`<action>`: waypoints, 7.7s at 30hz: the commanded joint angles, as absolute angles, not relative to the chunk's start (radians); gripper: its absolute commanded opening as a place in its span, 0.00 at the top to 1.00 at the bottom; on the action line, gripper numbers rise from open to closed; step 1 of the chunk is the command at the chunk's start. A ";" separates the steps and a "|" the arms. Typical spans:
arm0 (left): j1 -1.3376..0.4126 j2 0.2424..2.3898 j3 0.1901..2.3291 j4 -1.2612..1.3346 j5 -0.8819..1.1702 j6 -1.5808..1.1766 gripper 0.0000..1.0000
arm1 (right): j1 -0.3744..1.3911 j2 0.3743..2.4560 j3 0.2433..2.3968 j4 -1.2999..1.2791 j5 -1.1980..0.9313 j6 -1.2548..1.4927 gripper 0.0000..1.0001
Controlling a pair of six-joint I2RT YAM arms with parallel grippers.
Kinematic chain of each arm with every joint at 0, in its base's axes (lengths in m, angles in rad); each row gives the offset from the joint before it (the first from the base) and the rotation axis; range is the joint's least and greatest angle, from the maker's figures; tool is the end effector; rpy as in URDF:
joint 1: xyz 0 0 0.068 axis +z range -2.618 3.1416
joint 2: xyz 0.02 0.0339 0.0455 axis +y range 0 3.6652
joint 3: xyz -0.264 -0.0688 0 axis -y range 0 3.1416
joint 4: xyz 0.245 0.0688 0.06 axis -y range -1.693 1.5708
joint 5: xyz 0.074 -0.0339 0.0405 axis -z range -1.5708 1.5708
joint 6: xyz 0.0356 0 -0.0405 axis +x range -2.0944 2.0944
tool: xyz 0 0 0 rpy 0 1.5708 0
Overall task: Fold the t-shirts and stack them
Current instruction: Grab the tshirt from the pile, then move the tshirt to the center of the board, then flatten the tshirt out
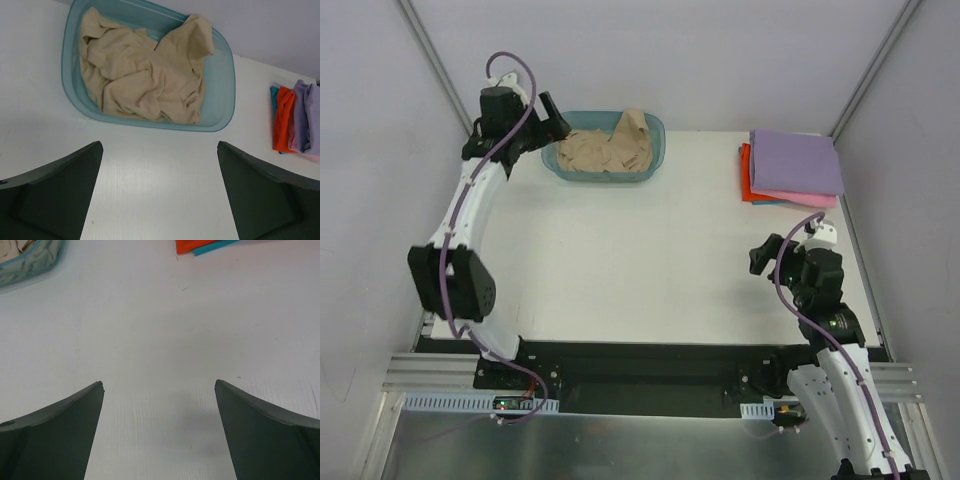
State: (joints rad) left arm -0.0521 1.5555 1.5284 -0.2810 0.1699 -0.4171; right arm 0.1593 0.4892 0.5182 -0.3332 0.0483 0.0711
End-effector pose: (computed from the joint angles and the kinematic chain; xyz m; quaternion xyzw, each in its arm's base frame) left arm 0.3656 -0.0251 0.3977 -0.0967 0.8001 -0.2033 0.5561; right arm 0.1332 0.0197 0.2718 -0.0212 0.8057 0.0487 0.5899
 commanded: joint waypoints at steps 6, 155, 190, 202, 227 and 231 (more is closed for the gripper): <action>-0.117 2.227 2.158 -0.426 0.284 -0.317 0.01 | 0.166 0.561 0.558 -0.318 0.052 0.049 0.03; -0.059 1.192 1.074 -0.781 -0.631 -0.746 1.00 | 0.169 0.669 0.561 -0.333 -0.006 0.097 0.03; -0.626 0.820 0.459 -0.535 0.058 -1.069 0.34 | 0.195 0.793 0.583 -0.316 0.035 0.130 0.03; -0.623 0.859 0.460 -0.528 -0.118 -1.111 0.49 | 0.198 0.775 0.583 -0.328 0.052 0.124 0.03; -0.624 0.887 0.416 -0.457 -0.066 -1.019 1.00 | 0.198 0.838 0.600 -0.334 0.072 0.123 0.03; -0.624 0.870 0.429 -0.460 -0.067 -0.977 1.00 | 0.201 0.870 0.617 -0.319 0.046 0.123 0.03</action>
